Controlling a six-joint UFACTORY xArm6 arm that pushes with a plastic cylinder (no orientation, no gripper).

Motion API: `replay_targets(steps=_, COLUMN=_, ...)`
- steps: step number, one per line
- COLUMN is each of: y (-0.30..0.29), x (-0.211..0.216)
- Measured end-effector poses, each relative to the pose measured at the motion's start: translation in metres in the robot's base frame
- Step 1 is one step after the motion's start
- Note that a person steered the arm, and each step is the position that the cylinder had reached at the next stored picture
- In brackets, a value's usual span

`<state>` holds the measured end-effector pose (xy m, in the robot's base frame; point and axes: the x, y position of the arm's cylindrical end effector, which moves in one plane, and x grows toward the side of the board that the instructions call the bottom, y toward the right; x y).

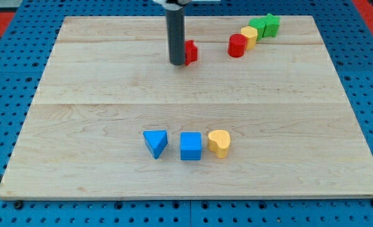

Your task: Move your arm to the left side

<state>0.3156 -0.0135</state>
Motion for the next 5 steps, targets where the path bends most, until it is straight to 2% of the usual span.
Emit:
replay_targets(steps=1, y=0.034, x=-0.03)
replay_targets(steps=2, y=0.083, x=-0.036)
replay_targets(steps=3, y=0.052, x=-0.016)
replay_targets(steps=4, y=-0.011, x=0.002)
replay_targets(steps=5, y=-0.025, x=0.002)
